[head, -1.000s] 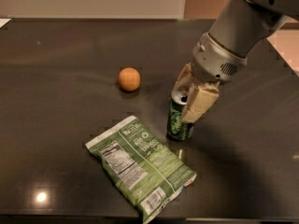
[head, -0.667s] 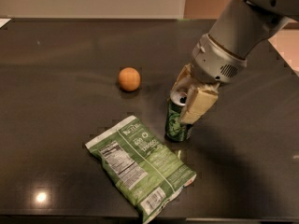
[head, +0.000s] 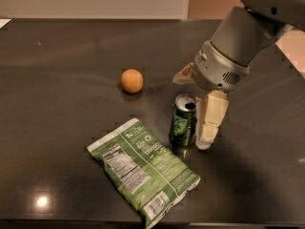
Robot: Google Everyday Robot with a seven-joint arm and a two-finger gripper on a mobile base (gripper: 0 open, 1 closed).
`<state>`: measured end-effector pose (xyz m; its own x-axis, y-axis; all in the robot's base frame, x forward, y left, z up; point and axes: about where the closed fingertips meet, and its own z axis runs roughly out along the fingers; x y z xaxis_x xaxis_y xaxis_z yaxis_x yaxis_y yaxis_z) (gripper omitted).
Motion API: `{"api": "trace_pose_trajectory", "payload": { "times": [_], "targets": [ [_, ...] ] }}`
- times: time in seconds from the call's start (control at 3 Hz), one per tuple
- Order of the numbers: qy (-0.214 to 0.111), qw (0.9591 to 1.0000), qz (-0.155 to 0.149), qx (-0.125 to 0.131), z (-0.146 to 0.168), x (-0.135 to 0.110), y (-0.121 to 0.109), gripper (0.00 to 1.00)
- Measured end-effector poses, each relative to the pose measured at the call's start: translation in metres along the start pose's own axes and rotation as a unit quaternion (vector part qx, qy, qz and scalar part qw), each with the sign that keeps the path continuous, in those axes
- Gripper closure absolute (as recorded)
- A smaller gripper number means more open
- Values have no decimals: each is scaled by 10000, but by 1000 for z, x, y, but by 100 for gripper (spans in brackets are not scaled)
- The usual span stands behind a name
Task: Move green can near green jalapeno chip bag
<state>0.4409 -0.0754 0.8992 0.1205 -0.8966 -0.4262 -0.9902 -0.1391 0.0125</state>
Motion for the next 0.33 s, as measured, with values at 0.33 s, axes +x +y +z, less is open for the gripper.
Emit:
{"api": "trace_pose_trajectory", "payload": {
  "times": [0.33],
  "targets": [
    [0,10000,0,1,0,0,0,0]
  ]
}}
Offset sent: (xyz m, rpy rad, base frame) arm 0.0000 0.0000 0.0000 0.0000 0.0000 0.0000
